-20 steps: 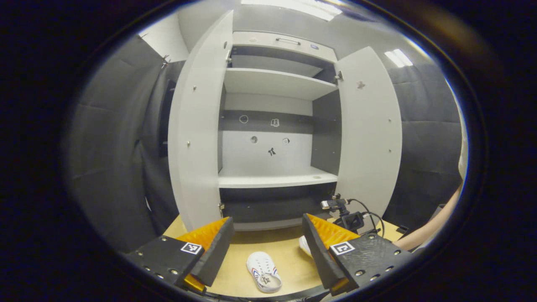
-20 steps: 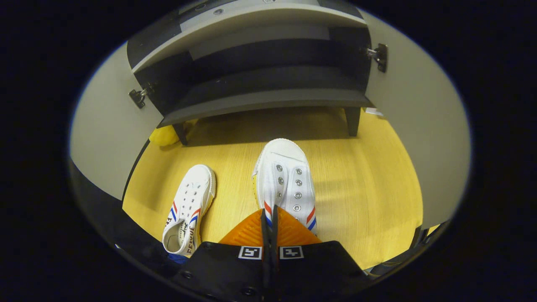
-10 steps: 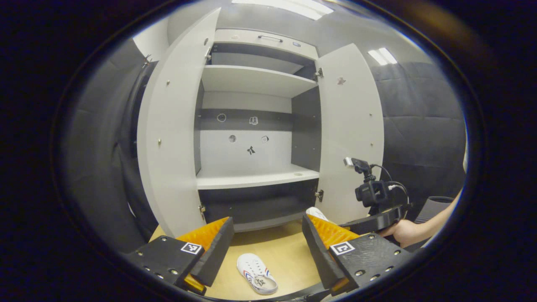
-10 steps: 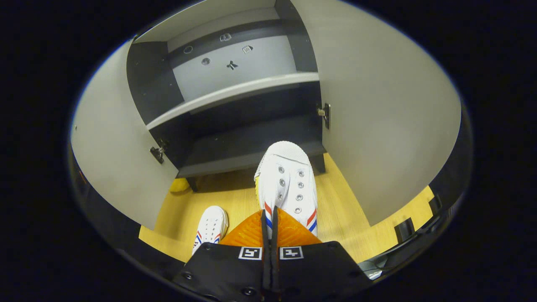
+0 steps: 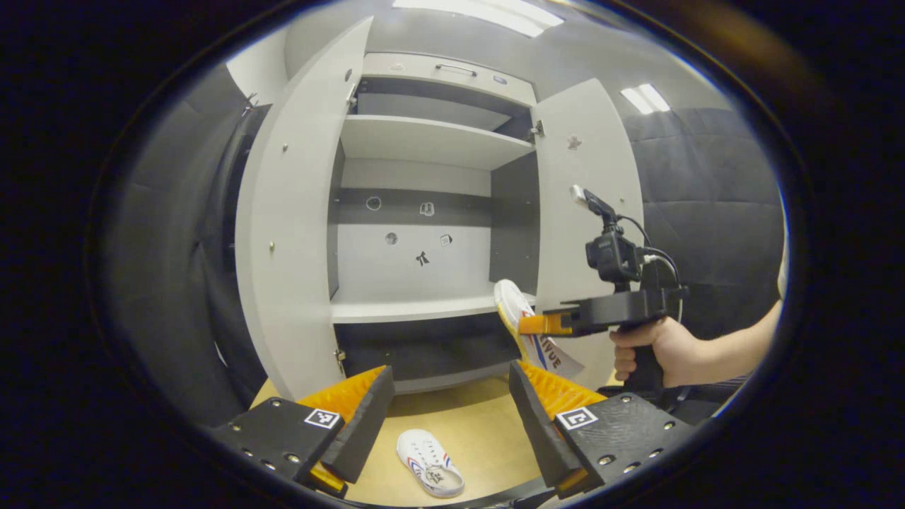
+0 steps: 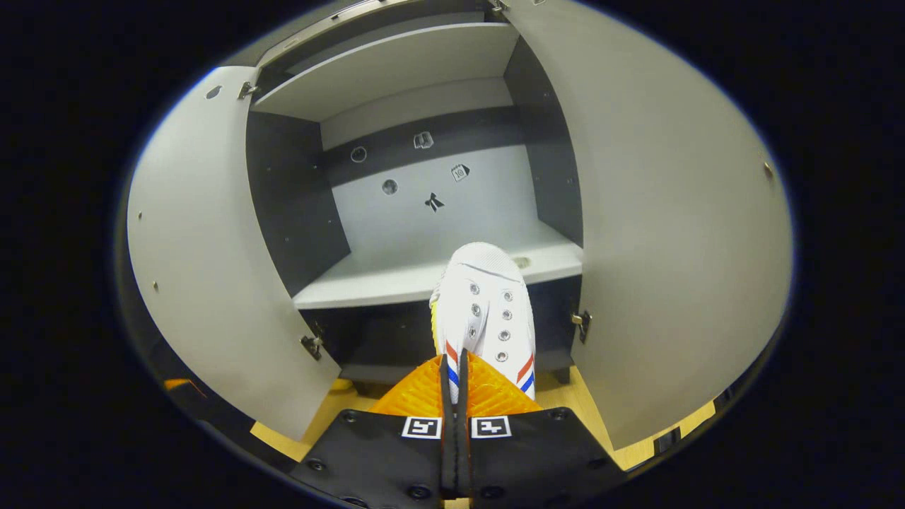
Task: Grab one shoe with the right hand and put it into the shoe cabinet, grab the other shoe with the left hand and put it into the shoe cabinet; then close the right door with the right hand and the left door with the left hand.
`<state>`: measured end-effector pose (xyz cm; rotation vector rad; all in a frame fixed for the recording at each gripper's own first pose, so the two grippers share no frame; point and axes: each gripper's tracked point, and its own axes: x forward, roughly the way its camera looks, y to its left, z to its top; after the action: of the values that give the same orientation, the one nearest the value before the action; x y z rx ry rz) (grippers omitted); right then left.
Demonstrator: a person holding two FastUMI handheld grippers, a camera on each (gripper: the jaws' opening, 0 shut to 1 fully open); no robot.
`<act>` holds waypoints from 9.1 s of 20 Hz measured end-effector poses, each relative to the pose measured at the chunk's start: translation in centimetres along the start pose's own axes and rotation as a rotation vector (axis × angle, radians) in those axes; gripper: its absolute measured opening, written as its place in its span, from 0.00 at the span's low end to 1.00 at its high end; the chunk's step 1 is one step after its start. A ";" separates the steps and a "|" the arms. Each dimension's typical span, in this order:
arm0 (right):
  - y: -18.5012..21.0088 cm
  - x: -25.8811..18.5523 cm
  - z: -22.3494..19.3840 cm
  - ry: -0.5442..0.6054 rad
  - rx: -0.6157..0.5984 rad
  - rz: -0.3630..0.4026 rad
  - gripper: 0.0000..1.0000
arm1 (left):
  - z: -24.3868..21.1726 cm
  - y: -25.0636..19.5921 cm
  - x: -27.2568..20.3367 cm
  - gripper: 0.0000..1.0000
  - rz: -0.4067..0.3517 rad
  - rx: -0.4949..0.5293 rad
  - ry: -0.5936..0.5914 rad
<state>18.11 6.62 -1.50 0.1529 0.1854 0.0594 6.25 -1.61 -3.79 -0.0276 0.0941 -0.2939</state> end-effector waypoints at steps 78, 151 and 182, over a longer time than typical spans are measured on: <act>-10.8 -18.3 -18.4 0.309 -0.050 -0.331 0.99 | -30.9 4.3 4.1 0.95 0.085 0.083 0.601; -37.7 -21.9 -11.1 -0.031 0.264 -0.854 0.99 | -16.8 4.5 8.4 0.00 0.279 -0.106 0.102; -36.9 -18.1 -2.3 -0.125 0.192 -0.666 0.99 | -7.8 -2.5 -3.8 0.94 0.243 0.026 -0.110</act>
<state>1.57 -30.75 -6.27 0.2791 0.1092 -0.6316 1.19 -2.99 -11.14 -0.0063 -0.0158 -0.0506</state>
